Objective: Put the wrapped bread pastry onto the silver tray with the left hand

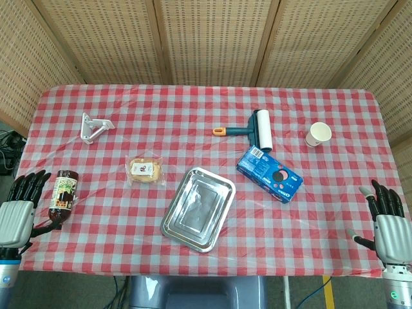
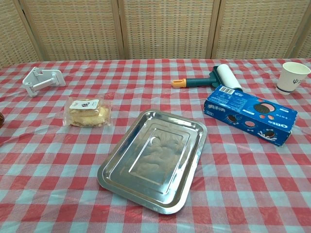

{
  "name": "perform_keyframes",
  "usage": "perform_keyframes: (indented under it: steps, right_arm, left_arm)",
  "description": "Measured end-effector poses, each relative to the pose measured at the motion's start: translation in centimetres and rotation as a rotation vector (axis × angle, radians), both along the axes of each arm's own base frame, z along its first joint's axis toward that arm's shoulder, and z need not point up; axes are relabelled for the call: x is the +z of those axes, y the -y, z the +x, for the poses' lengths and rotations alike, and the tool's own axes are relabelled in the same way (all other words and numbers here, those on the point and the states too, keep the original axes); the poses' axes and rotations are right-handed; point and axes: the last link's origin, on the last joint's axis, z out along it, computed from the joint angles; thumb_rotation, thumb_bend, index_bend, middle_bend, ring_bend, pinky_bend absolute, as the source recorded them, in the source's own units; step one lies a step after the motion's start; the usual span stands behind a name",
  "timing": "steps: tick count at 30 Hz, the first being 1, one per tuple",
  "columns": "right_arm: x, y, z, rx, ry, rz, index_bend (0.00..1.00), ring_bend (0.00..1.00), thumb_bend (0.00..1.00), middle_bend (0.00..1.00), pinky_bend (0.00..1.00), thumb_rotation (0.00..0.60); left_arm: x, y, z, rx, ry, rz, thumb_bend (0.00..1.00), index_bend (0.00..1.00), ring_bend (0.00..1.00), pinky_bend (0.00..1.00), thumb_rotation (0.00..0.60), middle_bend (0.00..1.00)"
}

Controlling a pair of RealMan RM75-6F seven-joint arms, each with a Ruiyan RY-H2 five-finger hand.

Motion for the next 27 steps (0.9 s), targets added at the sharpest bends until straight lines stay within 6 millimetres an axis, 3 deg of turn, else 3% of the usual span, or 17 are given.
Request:
perform_keyframes:
  steps: [10, 16, 22, 27]
  right_arm:
    - [0.2, -0.1, -0.2, 0.003, -0.007, -0.005, 0.16, 0.00, 0.09, 0.00, 0.00, 0.600]
    - [0.6, -0.2, -0.4, -0.003, 0.006, -0.012, 0.16, 0.00, 0.09, 0.00, 0.00, 0.600]
    - [0.3, -0.1, -0.4, -0.014, 0.005, 0.002, 0.16, 0.00, 0.09, 0.00, 0.00, 0.600]
    - [0.4, 0.0, -0.4, -0.024, 0.021, 0.005, 0.16, 0.00, 0.09, 0.00, 0.00, 0.600]
  left_arm:
    - [-0.2, -0.2, 0.2, 0.000, -0.010, -0.011, 0.15, 0.04, 0.00, 0.00, 0.600, 0.00]
    - [-0.4, -1.5, 1.1, 0.010, -0.001, -0.040, 0.15, 0.02, 0.00, 0.00, 0.600, 0.00]
    - [-0.6, -4.5, 2.0, 0.037, -0.005, -0.105, 0.15, 0.01, 0.00, 0.00, 0.600, 0.00]
    - [-1.2, -8.7, 3.3, 0.071, 0.004, -0.181, 0.15, 0.01, 0.00, 0.00, 0.600, 0.00]
